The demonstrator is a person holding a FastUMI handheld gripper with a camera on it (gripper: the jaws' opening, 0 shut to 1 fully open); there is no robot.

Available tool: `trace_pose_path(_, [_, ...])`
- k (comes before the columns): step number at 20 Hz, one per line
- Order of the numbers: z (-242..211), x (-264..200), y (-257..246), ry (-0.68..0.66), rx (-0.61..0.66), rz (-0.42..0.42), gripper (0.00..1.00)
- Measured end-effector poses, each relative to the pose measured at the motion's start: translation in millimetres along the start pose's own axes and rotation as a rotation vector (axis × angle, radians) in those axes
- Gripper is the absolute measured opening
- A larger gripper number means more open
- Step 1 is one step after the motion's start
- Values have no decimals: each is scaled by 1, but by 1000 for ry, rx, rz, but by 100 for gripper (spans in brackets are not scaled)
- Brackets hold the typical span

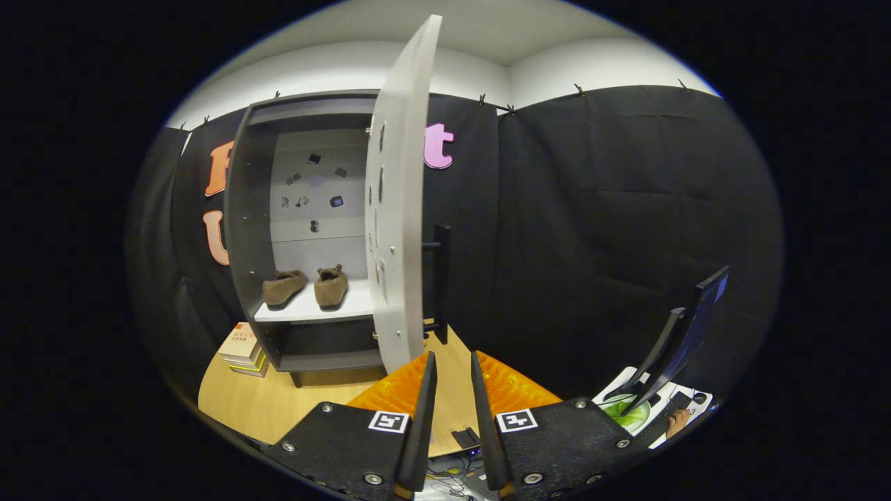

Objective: Open the shoe cabinet door, grab the shoes and put them into the shoe cabinet, then close the shoe cabinet door.

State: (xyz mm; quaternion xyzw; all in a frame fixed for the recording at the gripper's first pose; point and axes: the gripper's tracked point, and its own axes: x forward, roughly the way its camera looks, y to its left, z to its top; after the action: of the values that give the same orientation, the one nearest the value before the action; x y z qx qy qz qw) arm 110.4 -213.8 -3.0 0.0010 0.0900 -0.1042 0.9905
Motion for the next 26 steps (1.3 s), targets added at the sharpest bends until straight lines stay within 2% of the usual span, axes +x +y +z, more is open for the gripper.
trace_pose_path(4, [-12,24,2,22,15,53,38])
trace_pose_path(11, [-3,60,12,-25,6,173,44])
trace_pose_path(16, [15,54,22,-103,1,265,46])
trace_pose_path(21, [12,46,46,-98,33,403,46])
trace_pose_path(26, [7,39,83,-98,9,528,46])
